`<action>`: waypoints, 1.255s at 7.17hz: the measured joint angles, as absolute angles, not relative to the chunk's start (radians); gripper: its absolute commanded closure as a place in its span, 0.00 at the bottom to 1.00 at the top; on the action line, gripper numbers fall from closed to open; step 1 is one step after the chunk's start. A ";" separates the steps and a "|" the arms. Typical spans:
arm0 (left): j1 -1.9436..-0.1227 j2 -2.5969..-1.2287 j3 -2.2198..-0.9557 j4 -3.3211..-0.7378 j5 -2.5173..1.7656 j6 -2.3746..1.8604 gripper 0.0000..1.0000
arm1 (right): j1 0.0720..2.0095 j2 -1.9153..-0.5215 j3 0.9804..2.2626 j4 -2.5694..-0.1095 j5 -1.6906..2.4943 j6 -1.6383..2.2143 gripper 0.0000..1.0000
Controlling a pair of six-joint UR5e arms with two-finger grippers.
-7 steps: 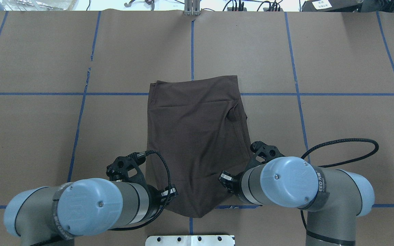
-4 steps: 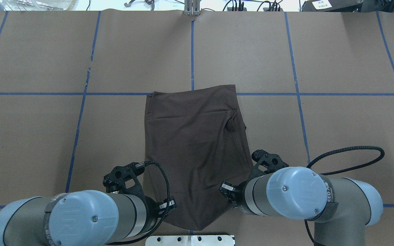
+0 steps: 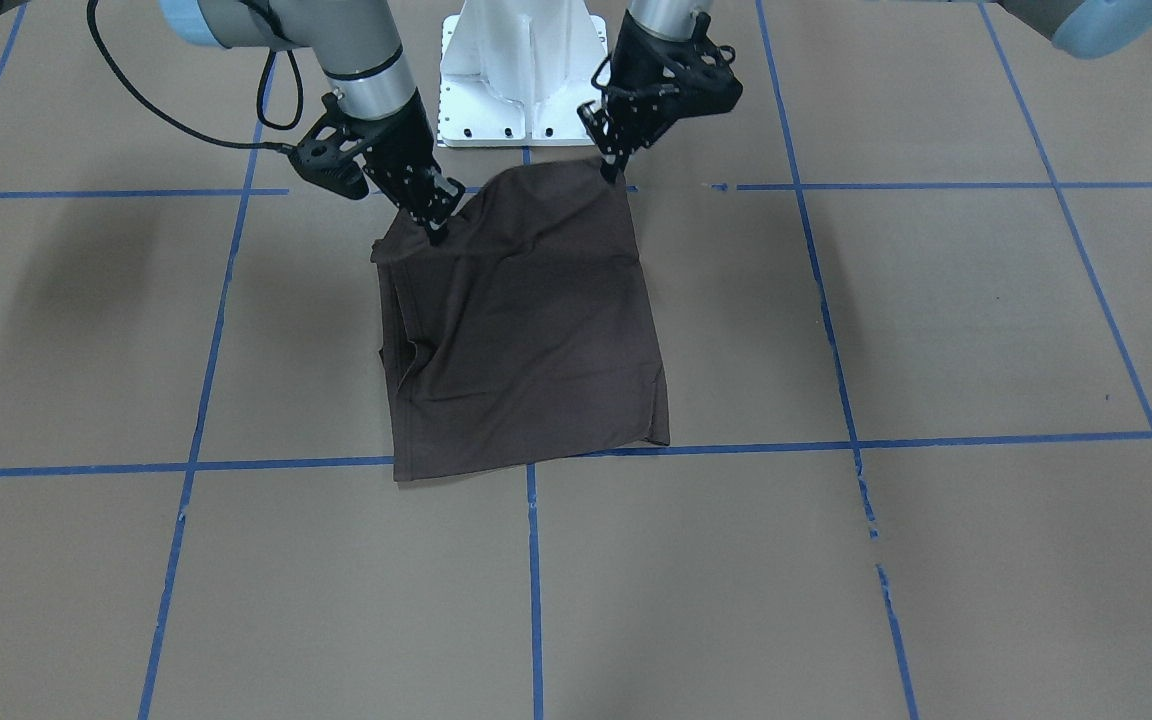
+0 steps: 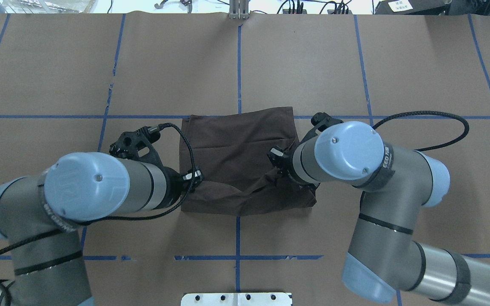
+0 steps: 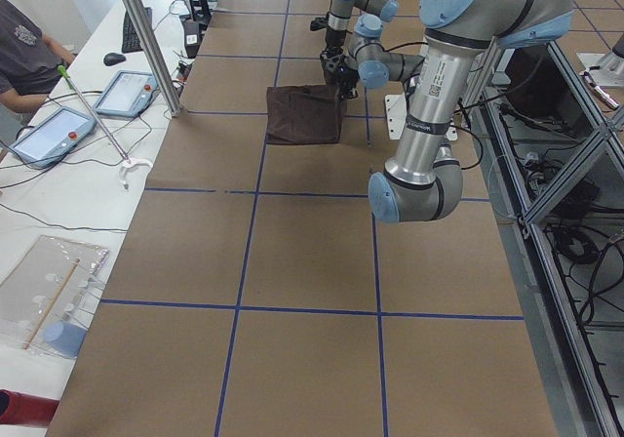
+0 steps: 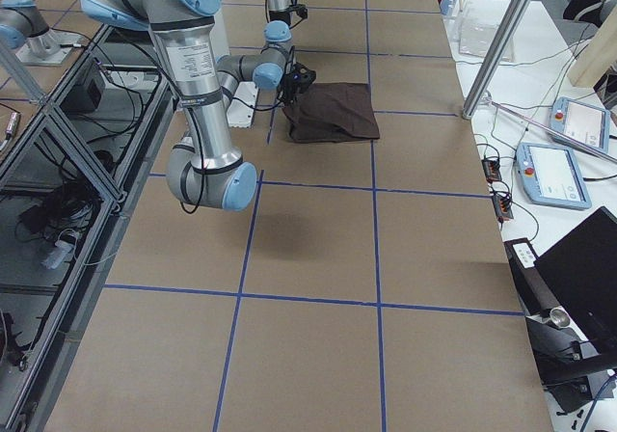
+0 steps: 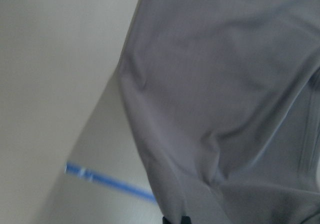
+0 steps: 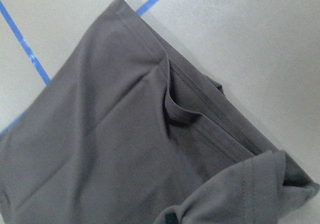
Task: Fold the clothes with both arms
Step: 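Lay the folded edge onto the shirt's far half with both grippers and release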
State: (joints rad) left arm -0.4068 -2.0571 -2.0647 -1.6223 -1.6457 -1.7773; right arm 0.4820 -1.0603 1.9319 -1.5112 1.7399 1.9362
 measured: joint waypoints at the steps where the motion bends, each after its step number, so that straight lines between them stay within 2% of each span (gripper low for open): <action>1: -0.460 -2.077 -1.960 -1.711 -1.646 -1.756 1.00 | 0.534 -1.003 1.818 -1.458 1.757 1.935 1.00; 3: -0.524 -2.108 -1.814 -1.834 -1.646 -1.722 1.00 | 0.590 -0.920 1.575 -1.287 1.766 1.934 1.00; 4: -0.544 -2.118 -1.775 -1.860 -1.646 -1.712 1.00 | 0.607 -0.897 1.506 -1.244 1.772 1.933 1.00; 6: -0.569 -2.129 -1.697 -1.924 -1.645 -1.686 1.00 | 0.637 -0.886 1.467 -1.223 1.801 1.934 1.00; 7: -0.575 -2.130 -1.662 -1.957 -1.645 -1.679 1.00 | 0.644 -0.885 1.462 -1.222 1.809 1.933 0.66; 8: -0.577 -2.130 -1.644 -1.974 -1.644 -1.677 0.65 | 0.646 -0.880 1.459 -1.222 1.812 1.932 0.01; 9: -0.584 -2.133 -1.633 -1.980 -1.643 -1.676 0.01 | 0.648 -0.857 1.433 -1.222 1.812 1.926 0.00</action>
